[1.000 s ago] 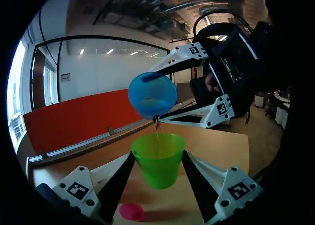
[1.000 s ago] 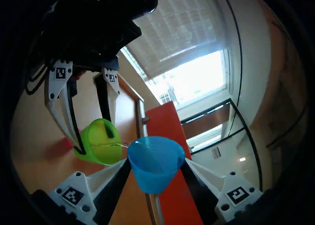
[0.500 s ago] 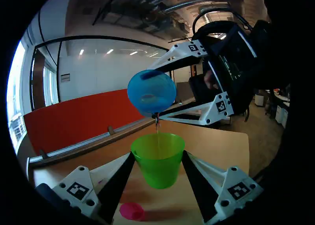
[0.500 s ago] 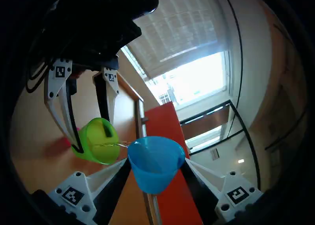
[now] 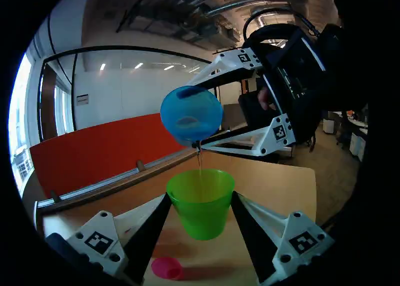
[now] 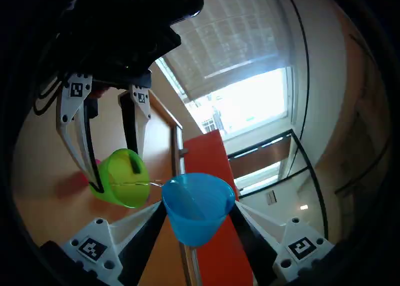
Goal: Pour water
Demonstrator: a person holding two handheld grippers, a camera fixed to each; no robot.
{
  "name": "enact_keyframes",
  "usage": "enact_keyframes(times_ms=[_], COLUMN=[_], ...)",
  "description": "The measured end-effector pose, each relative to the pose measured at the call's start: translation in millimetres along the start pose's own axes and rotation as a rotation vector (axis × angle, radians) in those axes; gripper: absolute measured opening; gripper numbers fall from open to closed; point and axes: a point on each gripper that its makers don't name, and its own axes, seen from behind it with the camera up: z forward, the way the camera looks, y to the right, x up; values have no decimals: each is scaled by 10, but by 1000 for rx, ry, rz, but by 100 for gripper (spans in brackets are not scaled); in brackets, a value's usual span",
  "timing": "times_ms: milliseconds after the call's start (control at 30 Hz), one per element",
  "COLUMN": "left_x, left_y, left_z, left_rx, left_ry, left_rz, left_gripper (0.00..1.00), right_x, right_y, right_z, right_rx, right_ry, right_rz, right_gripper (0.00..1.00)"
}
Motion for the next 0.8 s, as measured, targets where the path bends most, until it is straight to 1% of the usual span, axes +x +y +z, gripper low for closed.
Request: enact_keyframes(times_ms=[467,800], left_x=[-21,-36], left_y=[39,43], left_z=[-31,-40], left_rx=[-7,-9], left_ry=[-3,-3], left_rz=[5,7], left_gripper=[86,86], right_x=[36,44], right_y=[-26,-47], right_z=[-35,-45], right_rx=[-1,-4], right_ry=[-2,-7], right_rz=[-35,-53], right_gripper=[90,90])
